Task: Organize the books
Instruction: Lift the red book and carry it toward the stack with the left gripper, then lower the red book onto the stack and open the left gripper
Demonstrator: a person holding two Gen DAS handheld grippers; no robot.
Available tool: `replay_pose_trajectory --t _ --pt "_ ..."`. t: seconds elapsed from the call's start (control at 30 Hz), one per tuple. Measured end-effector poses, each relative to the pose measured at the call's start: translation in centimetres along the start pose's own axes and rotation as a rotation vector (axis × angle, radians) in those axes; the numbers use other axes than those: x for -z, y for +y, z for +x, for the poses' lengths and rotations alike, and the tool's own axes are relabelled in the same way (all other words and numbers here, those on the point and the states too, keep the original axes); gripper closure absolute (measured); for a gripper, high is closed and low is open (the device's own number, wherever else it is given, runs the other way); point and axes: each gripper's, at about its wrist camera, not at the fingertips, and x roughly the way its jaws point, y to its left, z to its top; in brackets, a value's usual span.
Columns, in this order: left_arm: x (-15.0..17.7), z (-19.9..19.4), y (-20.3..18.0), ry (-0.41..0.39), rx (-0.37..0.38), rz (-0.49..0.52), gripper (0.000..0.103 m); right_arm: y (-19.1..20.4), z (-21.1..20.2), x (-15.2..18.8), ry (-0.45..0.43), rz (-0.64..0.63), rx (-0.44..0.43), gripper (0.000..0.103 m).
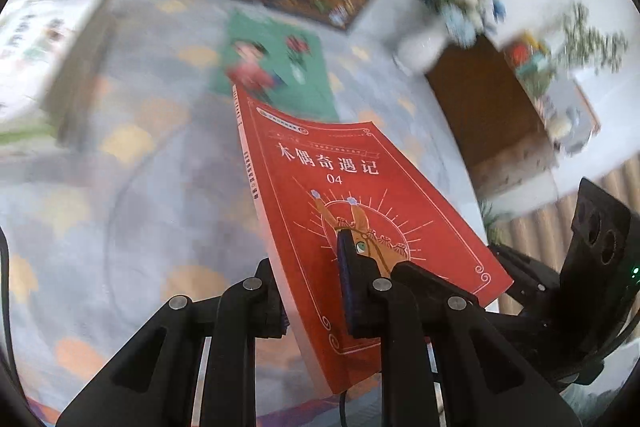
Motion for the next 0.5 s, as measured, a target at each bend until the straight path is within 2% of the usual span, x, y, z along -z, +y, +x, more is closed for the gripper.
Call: replay_pose_trajectory --t 0.13,0.27,0.4,0.5 --pt "-2.8 -4.2 4.6 -0.100 -0.044 -0.027 0.088 5.6 1.9 -5.0 -0.051 -0.063 -0.038 0.057" --pt "-5.2 -7.9 11.0 -0.178 -0.106 -0.081 0.088 11.0 5.1 -9.5 -0.060 -0.118 -0.085 0.057" --pt "-6.6 -9.8 16.5 -0.218 -0.143 -0.161 0.088 15.9 9.8 -12.1 -0.043 -0.154 -0.139 0.056" --pt "-7.3 -10.2 20.1 -0.214 -0.170 -0.202 0.088 18.4 13.1 -13.1 -0.020 -0.167 -0.138 0.056"
